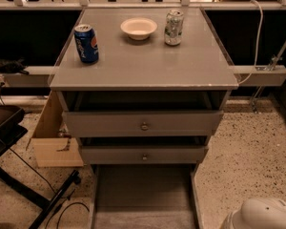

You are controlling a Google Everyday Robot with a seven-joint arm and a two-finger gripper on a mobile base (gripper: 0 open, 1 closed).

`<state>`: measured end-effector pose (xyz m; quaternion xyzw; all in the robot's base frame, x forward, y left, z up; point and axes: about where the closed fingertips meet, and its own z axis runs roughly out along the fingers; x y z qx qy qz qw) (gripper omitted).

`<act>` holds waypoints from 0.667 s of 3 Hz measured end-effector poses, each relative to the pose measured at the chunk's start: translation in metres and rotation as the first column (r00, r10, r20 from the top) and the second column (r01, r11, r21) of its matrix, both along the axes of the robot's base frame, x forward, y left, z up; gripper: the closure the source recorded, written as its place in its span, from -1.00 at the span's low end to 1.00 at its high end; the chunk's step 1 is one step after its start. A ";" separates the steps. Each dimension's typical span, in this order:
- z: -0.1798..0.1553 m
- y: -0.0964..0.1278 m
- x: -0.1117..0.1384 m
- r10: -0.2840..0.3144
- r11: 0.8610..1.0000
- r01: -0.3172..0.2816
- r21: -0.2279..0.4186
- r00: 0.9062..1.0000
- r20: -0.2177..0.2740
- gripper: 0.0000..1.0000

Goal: Close bottom drawer

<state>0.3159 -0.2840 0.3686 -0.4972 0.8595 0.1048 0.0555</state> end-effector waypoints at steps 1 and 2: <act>-0.065 -0.004 -0.006 -0.068 0.995 0.071 0.063 0.997 -0.048 0.93; -0.093 0.012 -0.024 -0.068 0.992 0.078 0.096 0.993 -0.098 1.00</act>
Offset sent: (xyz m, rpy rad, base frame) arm -0.0036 -0.0046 -0.0519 0.0511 0.0331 -0.0587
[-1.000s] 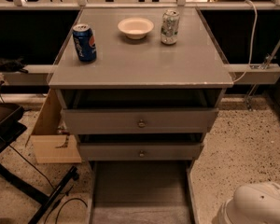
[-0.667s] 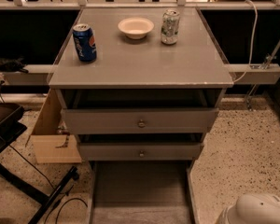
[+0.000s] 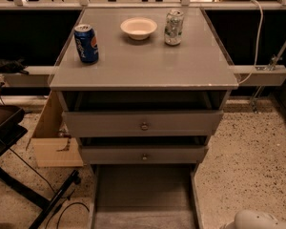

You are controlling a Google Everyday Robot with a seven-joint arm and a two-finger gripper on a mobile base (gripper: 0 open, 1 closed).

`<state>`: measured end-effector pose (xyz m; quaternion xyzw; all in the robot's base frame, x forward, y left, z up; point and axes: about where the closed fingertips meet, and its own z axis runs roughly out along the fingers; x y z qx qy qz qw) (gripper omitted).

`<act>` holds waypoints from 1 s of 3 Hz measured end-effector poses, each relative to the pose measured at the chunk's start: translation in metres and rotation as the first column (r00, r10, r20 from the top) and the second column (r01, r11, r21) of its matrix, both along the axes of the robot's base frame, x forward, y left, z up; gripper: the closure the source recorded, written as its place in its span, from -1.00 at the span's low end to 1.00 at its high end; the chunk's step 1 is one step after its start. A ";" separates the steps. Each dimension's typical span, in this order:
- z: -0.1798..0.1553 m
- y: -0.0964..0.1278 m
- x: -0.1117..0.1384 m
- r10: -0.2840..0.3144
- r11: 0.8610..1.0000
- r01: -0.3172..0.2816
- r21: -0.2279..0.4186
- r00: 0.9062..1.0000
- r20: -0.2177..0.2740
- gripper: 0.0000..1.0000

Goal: Close bottom drawer

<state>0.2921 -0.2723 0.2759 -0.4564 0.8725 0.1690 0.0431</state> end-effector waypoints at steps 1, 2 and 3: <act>0.001 -0.001 0.001 0.001 1.000 -0.001 0.000 1.000 0.004 1.00; -0.038 0.002 -0.003 -0.009 0.999 0.010 0.053 1.000 -0.016 1.00; -0.102 0.000 0.003 -0.028 0.995 0.026 0.098 0.999 0.024 1.00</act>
Offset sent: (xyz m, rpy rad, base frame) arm -0.0059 0.0056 -0.0944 0.1335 0.0404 -0.0281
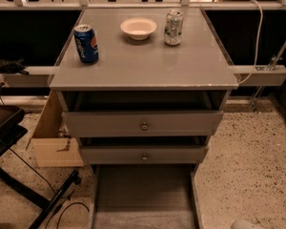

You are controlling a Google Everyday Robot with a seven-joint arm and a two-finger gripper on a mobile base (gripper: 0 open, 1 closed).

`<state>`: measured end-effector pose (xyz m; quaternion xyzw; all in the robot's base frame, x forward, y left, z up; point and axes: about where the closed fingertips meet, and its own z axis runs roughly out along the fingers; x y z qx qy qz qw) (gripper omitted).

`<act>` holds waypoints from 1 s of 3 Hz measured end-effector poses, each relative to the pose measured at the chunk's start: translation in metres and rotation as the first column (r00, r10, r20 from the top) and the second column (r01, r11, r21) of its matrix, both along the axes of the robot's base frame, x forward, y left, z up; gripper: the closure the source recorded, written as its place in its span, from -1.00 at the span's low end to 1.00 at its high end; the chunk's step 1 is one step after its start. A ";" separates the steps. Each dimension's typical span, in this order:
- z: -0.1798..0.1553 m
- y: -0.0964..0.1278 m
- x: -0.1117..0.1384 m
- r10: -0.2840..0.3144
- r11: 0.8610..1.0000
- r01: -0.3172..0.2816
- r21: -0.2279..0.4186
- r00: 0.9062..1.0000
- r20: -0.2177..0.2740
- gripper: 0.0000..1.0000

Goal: Close bottom drawer

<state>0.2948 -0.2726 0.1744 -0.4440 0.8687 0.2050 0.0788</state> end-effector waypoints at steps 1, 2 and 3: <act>-0.052 0.010 0.004 -0.025 0.998 0.022 0.066 0.999 0.044 1.00; -0.089 0.021 0.003 -0.094 0.981 0.080 0.178 0.993 0.074 1.00; -0.105 0.030 0.007 -0.170 0.945 0.131 0.299 0.980 0.107 1.00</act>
Offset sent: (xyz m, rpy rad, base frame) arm 0.0071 0.0211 -0.1305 0.3109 -0.1386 -0.1812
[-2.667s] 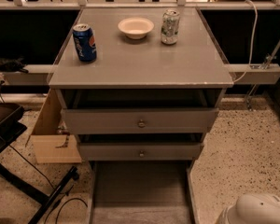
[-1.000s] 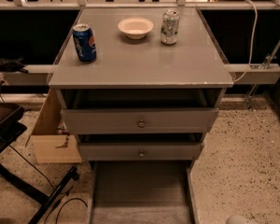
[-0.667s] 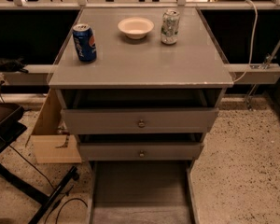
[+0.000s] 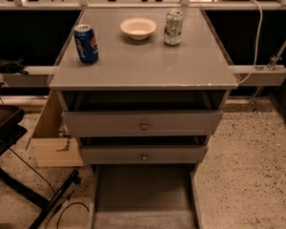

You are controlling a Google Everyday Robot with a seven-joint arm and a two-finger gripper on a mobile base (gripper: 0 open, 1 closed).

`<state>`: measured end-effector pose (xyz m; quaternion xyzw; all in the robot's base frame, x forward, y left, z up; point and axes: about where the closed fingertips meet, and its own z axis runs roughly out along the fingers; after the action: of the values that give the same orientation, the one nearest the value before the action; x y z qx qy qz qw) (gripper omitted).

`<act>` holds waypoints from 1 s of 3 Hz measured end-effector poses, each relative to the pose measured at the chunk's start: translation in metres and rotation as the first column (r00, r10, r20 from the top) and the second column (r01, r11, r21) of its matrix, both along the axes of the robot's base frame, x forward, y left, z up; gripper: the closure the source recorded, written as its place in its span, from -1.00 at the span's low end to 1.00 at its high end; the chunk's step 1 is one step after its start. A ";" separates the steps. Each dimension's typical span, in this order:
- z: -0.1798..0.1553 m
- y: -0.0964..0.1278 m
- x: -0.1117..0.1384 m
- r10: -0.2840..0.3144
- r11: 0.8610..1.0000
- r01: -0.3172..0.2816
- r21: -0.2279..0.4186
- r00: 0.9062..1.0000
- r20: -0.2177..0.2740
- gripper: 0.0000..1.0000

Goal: Close bottom drawer

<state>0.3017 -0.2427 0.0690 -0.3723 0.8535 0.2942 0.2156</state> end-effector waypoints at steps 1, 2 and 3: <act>-0.003 0.016 0.016 -0.041 0.990 0.033 0.135 0.997 0.060 1.00; 0.001 0.029 0.029 -0.057 0.975 0.036 0.219 0.994 0.092 1.00; 0.011 0.044 0.047 -0.038 0.963 0.005 0.269 0.993 0.115 1.00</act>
Offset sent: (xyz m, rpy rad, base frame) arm 0.0648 0.0453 0.0156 0.3809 -0.1670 -0.0584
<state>0.3491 -0.1986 0.0801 -0.3472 0.7953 0.3820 0.3178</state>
